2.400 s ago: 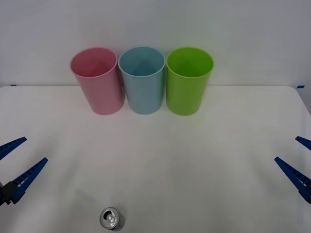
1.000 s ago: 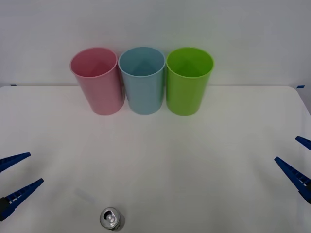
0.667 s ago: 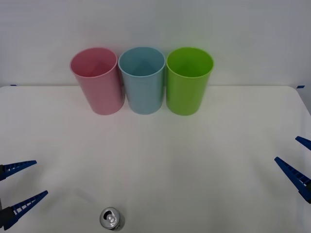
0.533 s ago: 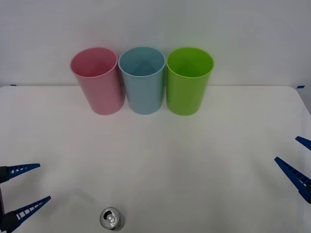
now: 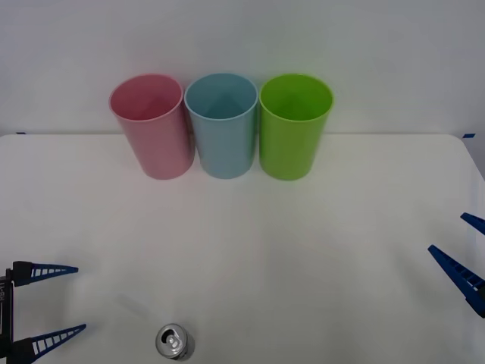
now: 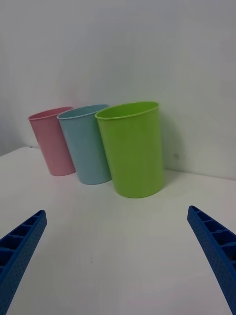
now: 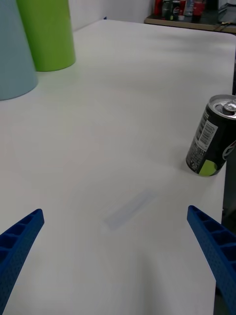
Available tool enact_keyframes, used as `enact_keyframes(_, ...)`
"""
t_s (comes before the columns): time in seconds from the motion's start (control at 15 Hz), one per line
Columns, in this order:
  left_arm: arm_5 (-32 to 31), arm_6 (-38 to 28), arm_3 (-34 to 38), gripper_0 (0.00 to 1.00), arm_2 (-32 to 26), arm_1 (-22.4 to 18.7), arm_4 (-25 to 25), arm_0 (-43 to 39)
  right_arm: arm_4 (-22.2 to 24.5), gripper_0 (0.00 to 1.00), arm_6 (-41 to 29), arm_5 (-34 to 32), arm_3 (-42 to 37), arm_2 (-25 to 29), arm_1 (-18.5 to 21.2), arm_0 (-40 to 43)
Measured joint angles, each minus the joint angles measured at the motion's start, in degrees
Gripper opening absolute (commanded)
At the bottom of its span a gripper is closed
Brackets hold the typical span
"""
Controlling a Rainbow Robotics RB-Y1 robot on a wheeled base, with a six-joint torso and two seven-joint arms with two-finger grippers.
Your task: Grasp the object on the table and drop it into the matching bin: aluminum can to the light blue bin, PET bottle to the pink bin.
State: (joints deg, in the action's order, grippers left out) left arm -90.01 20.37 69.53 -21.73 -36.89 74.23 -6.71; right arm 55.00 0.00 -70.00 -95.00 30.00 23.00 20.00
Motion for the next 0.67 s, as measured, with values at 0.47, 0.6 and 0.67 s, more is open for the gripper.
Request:
enact_keyframes(0.47,0.00,-0.52,-7.20,1.00,10.73,-0.92,-2.18,3.60,0.00,1.00,0.00,0.00,0.00,0.00,0.00,0.00)
enact_keyframes(0.6,0.00,0.05,-9.13,1.00,14.75,-0.91,-4.38,4.84,0.00,1.00,0.00,0.00,0.00,0.00,0.00,0.00)
enact_keyframes(0.67,0.00,0.16,-9.27,1.00,16.20,-0.82,-5.11,5.04,0.00,1.00,0.00,0.00,0.00,0.00,0.00,0.00)
